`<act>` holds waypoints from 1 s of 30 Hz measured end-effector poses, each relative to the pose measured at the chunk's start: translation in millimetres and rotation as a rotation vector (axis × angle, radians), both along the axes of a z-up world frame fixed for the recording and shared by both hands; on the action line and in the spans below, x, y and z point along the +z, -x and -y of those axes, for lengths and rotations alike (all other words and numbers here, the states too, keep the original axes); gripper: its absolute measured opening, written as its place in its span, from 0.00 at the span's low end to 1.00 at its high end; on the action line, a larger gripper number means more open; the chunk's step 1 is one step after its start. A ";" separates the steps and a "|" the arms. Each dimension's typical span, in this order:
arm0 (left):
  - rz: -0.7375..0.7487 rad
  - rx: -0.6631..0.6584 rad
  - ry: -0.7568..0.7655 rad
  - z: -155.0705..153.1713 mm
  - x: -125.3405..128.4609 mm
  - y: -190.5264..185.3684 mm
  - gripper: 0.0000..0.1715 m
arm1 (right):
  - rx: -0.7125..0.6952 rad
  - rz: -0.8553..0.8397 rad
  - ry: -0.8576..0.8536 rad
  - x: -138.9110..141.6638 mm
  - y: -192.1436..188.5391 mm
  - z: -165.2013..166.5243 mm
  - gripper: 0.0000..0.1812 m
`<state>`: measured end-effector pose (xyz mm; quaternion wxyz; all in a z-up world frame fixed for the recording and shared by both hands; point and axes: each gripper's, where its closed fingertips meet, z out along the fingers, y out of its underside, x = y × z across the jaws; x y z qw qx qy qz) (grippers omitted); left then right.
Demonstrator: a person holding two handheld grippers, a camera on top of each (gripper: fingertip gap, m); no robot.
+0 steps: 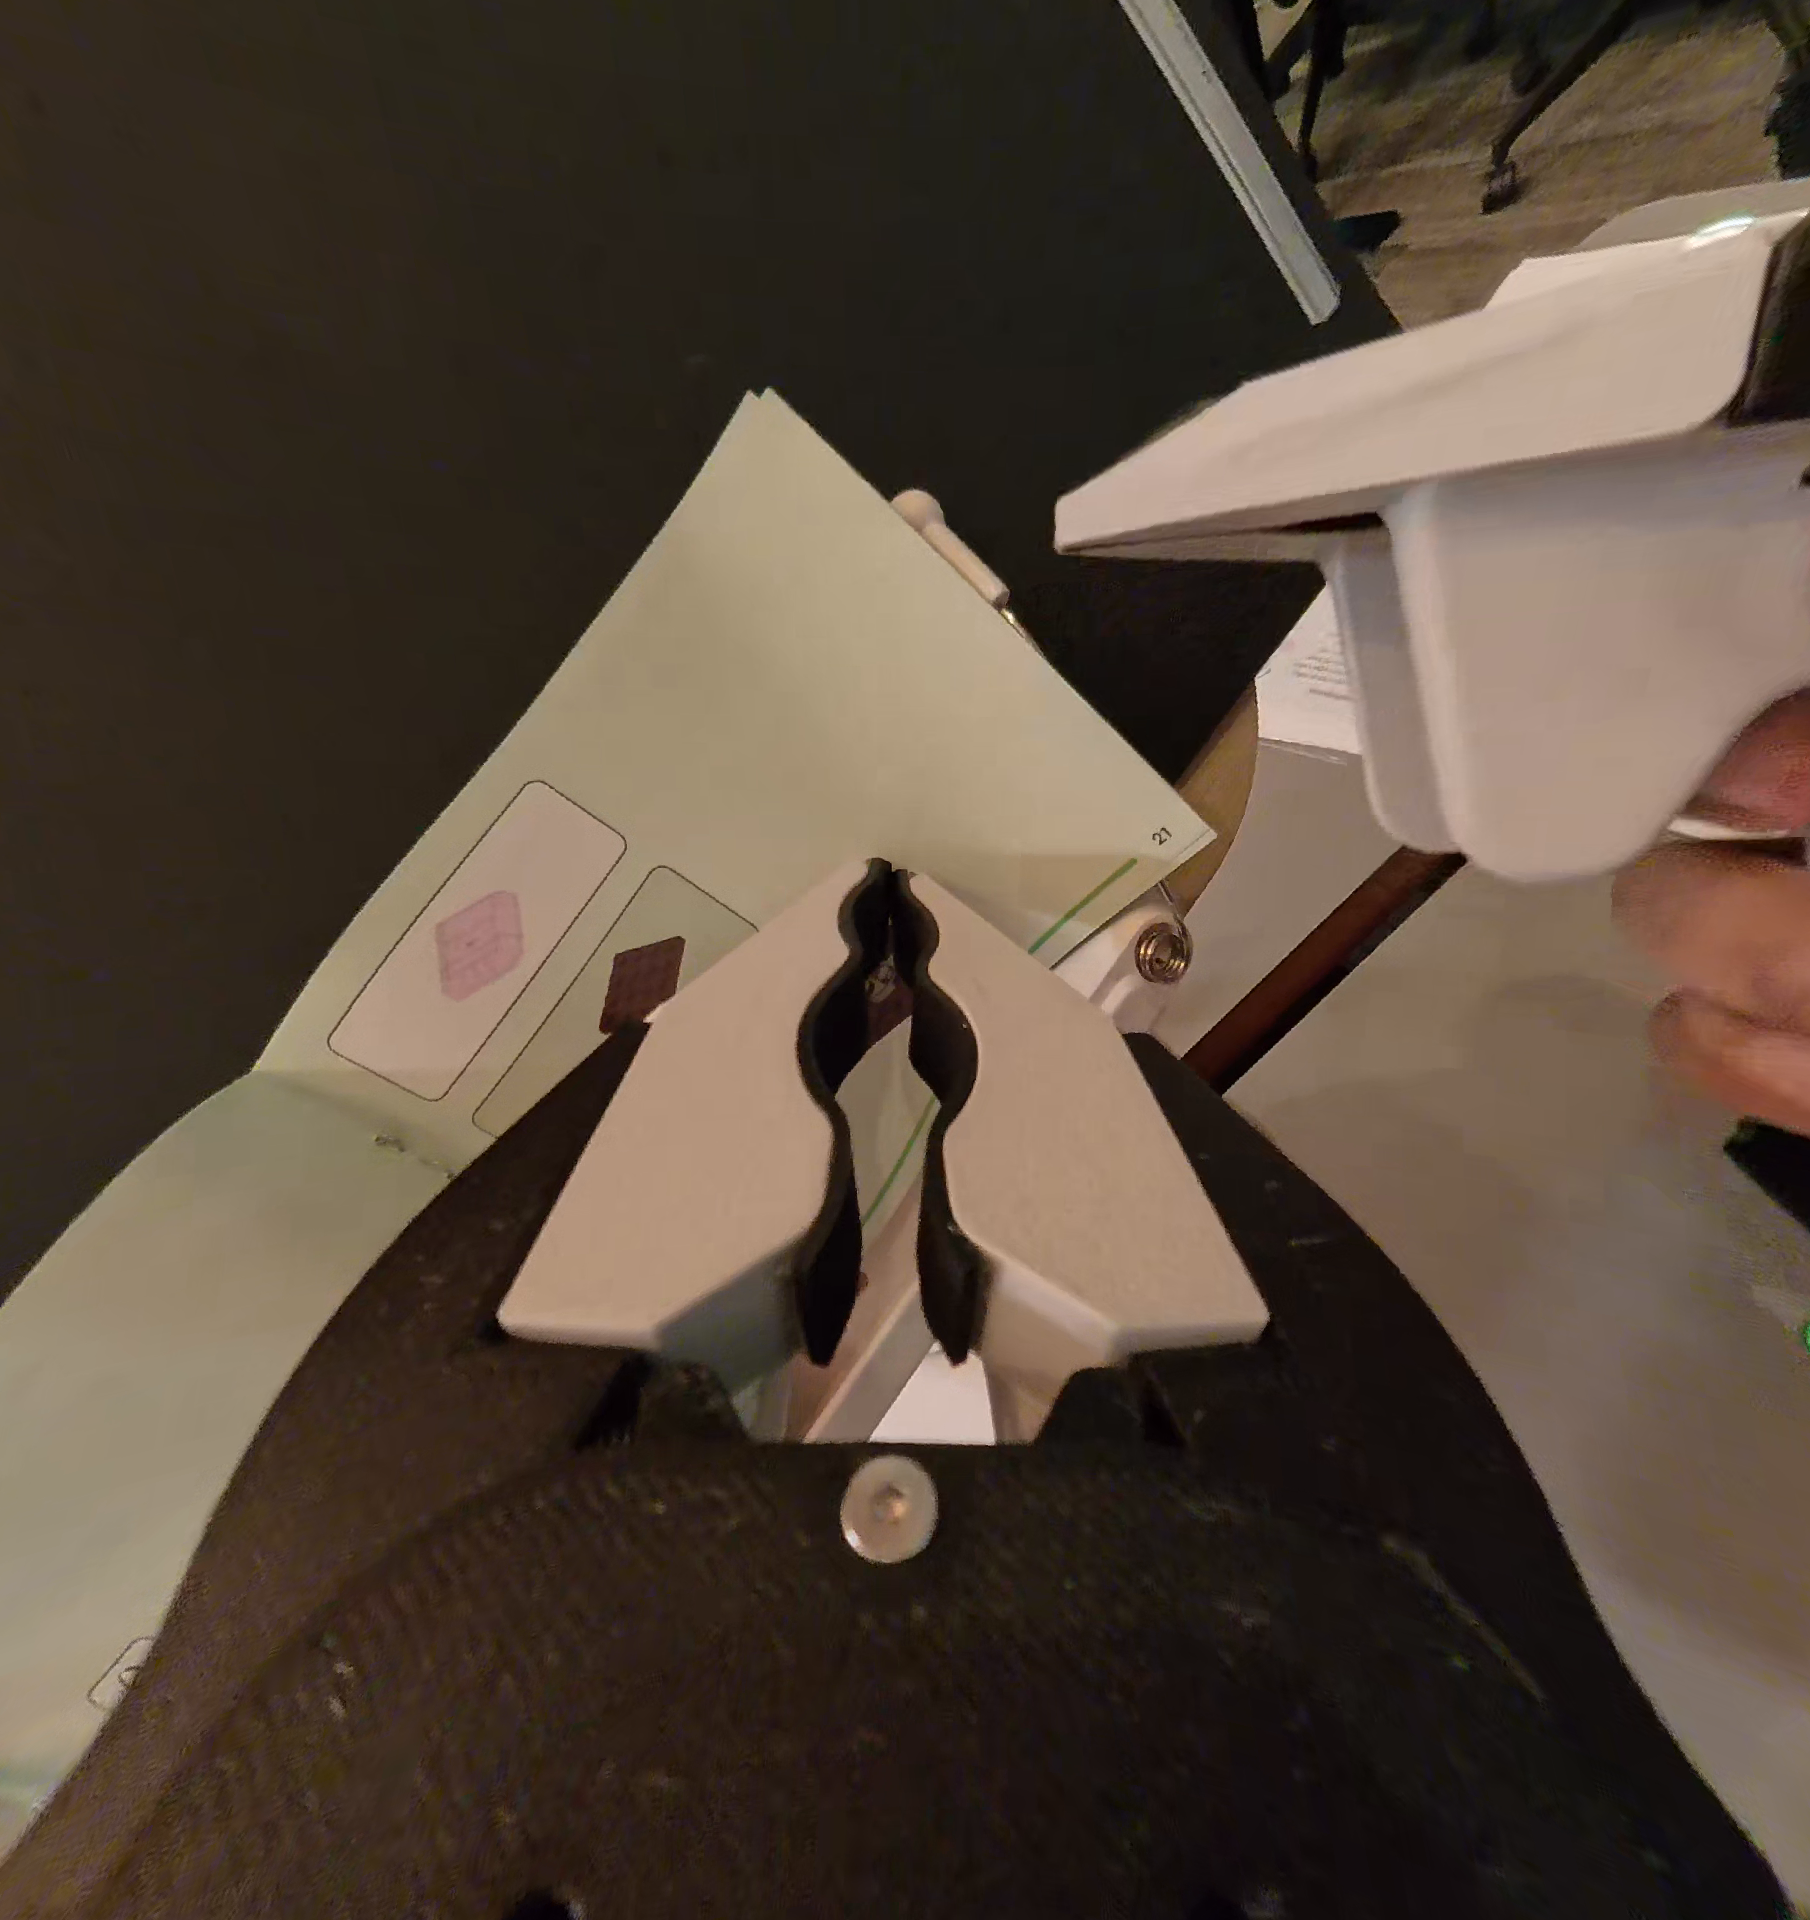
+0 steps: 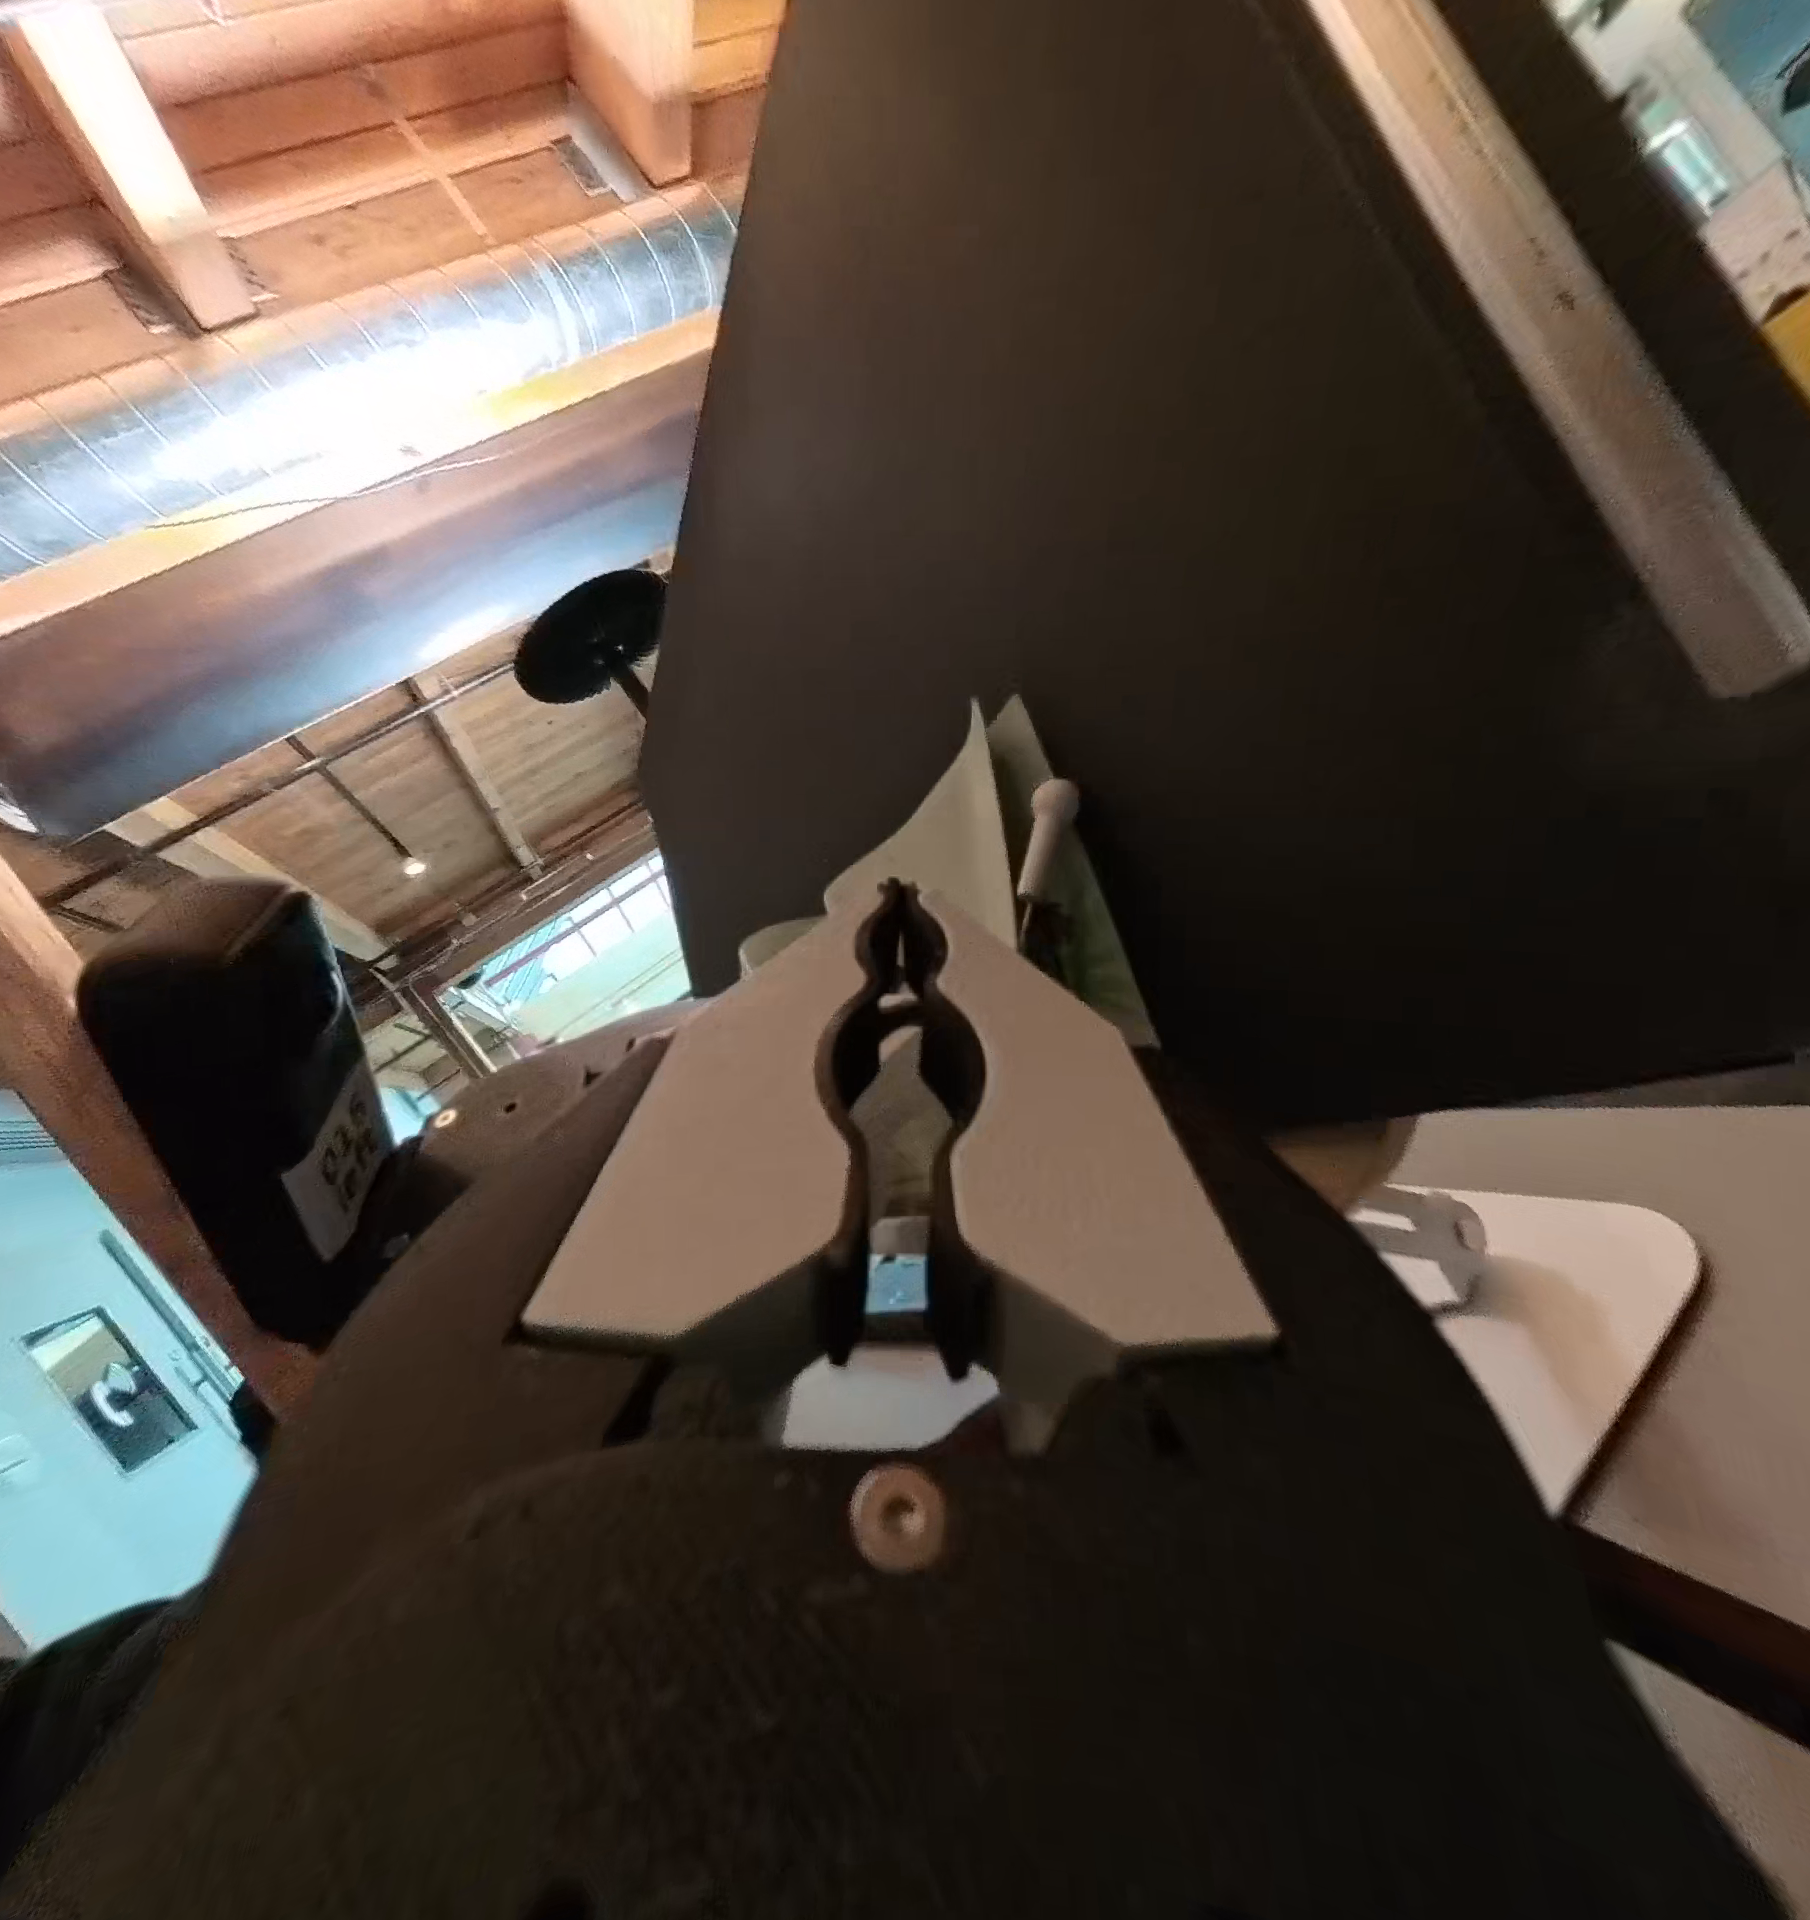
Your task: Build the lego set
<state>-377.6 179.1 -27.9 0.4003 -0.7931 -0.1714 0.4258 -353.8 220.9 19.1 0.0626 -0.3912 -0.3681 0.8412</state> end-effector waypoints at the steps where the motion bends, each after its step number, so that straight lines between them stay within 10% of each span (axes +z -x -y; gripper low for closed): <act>1: 0.001 0.002 -0.001 -0.2 0.0 0.0 0.00 | -0.027 0.036 -0.039 -3.1 2.9 -2.9 0.00; 5: -0.004 0.007 0.004 -0.1 -0.3 -0.3 0.00 | -0.265 0.117 -0.217 -14.9 15.1 -26.5 0.00; 30: -0.029 0.021 -0.020 8.4 -0.4 -0.7 0.00 | -0.206 0.115 -0.300 -30.8 20.2 9.2 0.00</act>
